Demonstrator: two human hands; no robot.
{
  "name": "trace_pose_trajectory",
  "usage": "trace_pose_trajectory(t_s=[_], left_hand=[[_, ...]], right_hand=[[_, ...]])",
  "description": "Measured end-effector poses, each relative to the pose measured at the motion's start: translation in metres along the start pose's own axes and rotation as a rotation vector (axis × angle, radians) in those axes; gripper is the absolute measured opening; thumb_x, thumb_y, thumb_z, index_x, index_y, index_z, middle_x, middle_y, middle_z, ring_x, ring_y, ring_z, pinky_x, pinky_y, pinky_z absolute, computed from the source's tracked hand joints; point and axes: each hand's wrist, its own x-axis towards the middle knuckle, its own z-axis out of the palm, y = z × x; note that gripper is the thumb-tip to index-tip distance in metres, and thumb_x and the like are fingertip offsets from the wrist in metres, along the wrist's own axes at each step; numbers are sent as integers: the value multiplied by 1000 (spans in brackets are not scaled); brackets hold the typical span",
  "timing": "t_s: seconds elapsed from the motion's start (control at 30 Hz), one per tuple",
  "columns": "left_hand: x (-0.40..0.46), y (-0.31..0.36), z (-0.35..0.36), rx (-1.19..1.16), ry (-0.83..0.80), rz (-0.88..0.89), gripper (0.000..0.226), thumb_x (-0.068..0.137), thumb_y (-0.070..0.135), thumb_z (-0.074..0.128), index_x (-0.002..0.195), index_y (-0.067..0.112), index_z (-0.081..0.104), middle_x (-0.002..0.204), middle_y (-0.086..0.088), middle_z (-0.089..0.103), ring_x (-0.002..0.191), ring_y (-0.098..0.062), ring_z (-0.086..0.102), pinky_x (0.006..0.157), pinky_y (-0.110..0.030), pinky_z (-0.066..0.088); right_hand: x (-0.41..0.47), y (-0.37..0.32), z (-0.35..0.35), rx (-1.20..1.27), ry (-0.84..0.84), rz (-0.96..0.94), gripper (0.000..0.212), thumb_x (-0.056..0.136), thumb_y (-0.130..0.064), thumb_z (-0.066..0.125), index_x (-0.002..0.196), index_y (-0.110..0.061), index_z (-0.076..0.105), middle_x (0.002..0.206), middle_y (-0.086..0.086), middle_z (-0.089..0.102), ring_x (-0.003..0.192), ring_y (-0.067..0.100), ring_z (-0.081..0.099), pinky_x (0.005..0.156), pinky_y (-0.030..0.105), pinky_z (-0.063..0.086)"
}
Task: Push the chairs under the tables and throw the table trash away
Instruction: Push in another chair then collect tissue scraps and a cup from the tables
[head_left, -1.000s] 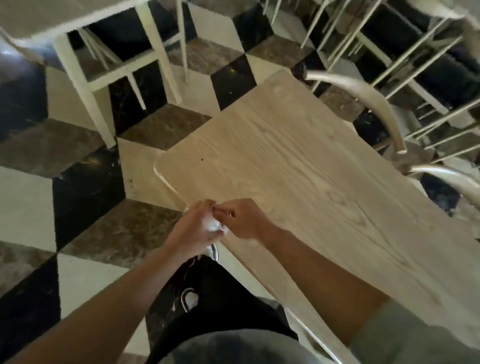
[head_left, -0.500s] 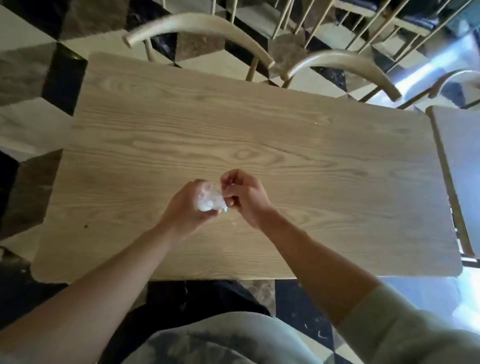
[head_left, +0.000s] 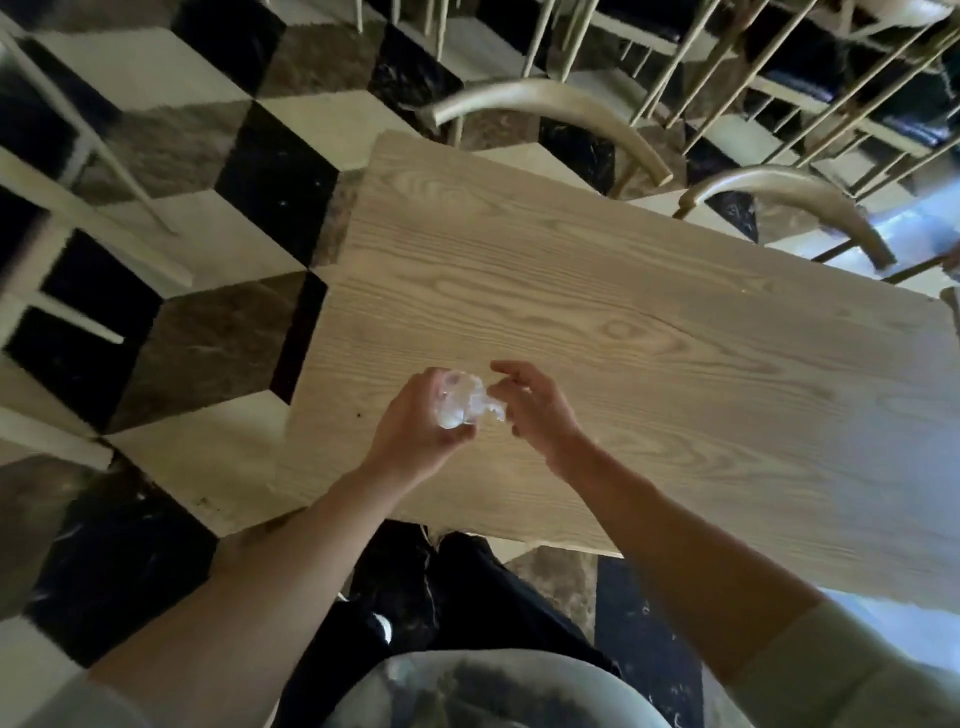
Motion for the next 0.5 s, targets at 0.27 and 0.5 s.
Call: trace_pose_trajectory(t_s=[0.27,0.5], left_hand=[[-74,-80,-133,83,190,-25,47,83,30,83,122,15,62,109,8,58,99,-12,55,70,-11,35],[-138,-130,-237,111,343,-102,45,79,24,84,119,21,64,115,5,64,109,-13,60,87,-22,46]], right_hand=[[-33,-63,155,-370,-105,-331,10,83,-27,81,77,-30,74,67,-14,69,60,-5,61,54,14,45],[-86,-125,300,-670,-443,-606,12,92,-31,71,80,-30,73,69,-12,67,62,1,62,53,21,44]])
